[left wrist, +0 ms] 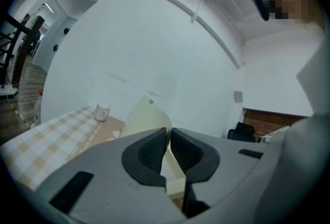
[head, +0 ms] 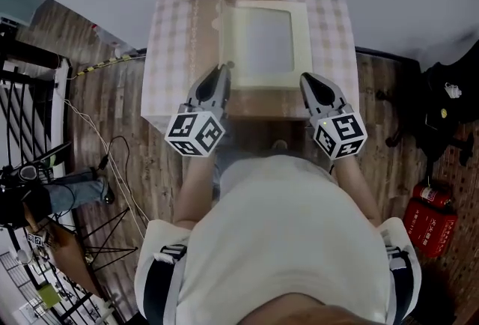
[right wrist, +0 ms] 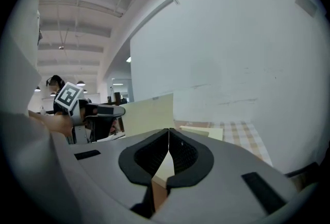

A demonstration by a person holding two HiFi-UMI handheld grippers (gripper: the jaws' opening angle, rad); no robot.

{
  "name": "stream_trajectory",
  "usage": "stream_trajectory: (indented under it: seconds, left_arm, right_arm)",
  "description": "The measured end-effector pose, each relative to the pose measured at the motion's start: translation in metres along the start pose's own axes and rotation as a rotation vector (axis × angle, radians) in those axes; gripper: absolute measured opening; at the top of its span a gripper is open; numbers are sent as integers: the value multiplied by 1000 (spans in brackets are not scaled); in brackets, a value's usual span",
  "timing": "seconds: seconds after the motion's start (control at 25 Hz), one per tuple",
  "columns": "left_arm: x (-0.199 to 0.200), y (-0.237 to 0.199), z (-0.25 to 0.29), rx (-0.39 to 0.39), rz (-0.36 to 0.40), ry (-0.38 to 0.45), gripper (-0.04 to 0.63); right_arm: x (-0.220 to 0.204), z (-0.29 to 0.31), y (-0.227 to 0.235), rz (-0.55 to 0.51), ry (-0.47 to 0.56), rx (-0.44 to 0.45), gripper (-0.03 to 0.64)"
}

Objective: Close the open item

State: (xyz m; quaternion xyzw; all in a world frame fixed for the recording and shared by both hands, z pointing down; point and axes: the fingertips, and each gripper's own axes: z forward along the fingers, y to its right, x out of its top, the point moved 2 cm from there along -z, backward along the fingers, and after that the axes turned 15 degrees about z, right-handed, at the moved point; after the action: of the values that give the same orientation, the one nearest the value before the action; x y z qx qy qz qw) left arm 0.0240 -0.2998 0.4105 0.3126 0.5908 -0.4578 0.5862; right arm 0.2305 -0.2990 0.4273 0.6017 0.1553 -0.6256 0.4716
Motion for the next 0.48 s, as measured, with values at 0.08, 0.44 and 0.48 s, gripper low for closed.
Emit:
stream_trajectory:
  seconds: [0.08,0.44,0.48]
  left_arm:
    - [-5,18,7,-30,-4,-17,23]
    - [-45,85,41,-140,30,-124,23]
    - [-50,92,44,-155,48,-141,23]
  right_arm:
    - [2,-4,11,5,1,-4,0]
    - [13,-6,64,25,5,-47,2]
    - [16,-4,69,22,8,-52,0]
